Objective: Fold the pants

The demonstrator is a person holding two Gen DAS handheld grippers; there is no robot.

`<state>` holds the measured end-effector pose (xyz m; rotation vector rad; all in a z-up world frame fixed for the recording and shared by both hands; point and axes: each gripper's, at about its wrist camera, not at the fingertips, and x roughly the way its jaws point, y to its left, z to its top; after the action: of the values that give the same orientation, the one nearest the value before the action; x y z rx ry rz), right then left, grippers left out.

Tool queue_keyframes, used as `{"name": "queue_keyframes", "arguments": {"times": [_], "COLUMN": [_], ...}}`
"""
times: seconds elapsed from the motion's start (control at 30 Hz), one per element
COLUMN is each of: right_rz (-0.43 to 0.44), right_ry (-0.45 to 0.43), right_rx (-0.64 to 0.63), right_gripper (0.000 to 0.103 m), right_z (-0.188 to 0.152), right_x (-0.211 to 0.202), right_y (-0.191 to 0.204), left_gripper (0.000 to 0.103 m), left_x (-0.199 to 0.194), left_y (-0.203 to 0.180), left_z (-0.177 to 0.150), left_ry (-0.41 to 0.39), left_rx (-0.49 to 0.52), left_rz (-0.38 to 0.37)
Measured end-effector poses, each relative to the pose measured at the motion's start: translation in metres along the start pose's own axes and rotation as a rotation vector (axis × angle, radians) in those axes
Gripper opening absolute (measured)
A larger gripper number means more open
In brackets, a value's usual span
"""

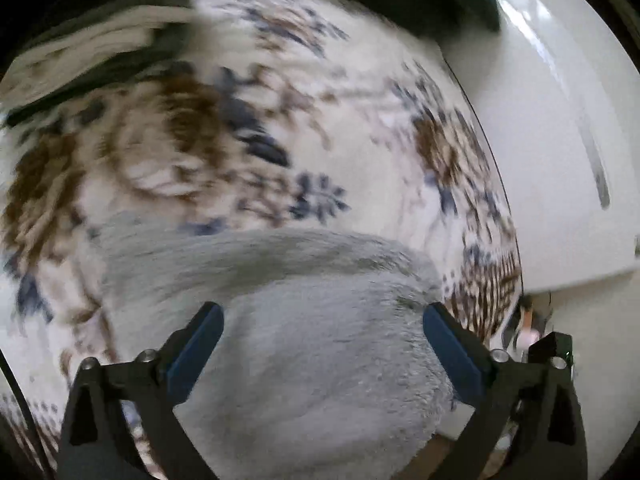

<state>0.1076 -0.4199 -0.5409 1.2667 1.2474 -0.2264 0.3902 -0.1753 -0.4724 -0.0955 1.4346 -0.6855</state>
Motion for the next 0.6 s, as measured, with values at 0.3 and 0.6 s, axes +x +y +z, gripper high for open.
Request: {"name": "queue_keyframes", "arguments": {"times": [0.3,0.6], "right_rz": [-0.04,-0.225], "right_ry": [-0.029,0.084], "right_rx": [-0.16,-0.219], "right_gripper": [0.075,0.072], "right_z": [0.106,0.131], "right_x": [0.032,0.091], "right_y": [0.066,0.063], "left_gripper": [0.102,0.102], "left_x": [0.002,0.014], "left_y": [0.086,0.119], "left_z": [-0.02,-0.024], "left_ry": [-0.018,-0.007], "left_rx": [-0.238,-0.339], "left_rz": [0.095,0.057]}}
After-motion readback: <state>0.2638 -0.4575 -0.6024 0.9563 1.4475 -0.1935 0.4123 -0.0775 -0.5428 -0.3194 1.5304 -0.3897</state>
